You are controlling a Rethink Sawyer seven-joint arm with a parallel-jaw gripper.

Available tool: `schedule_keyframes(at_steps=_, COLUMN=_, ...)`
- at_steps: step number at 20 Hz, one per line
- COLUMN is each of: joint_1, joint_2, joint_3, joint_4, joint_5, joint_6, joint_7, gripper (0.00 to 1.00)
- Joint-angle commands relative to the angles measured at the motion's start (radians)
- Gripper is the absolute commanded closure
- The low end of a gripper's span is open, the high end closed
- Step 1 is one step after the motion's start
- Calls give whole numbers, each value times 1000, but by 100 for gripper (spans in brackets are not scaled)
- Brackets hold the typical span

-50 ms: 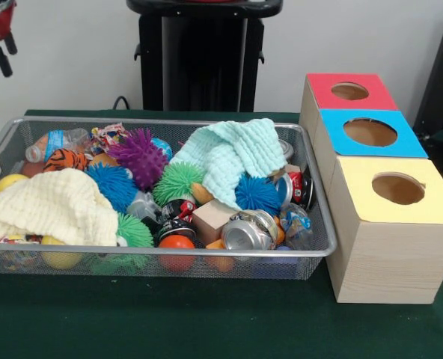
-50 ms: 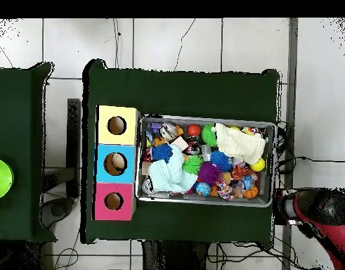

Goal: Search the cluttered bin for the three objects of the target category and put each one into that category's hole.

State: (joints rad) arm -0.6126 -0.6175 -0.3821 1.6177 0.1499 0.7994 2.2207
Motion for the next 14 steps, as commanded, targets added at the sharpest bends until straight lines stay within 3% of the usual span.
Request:
schedule_keyframes(at_steps=1, joint_1=-42, joint_2=44, joint_3=166, joint_4=-28, joint_5=-80, joint_6=-133, joint_7=-121, gripper=0)
schedule_keyframes(at_steps=10, joint_1=-26, joint_2=70, joint_3=235, joint_4=-19, joint_5=-216, joint_6=-290, joint_7=-155, gripper=0)
schedule_keyframes(at_steps=14, joint_1=-55, joint_2=85, joint_3=304, joint_4=1, joint_5=-249, joint_6=-287, joint_7=-181, gripper=0)
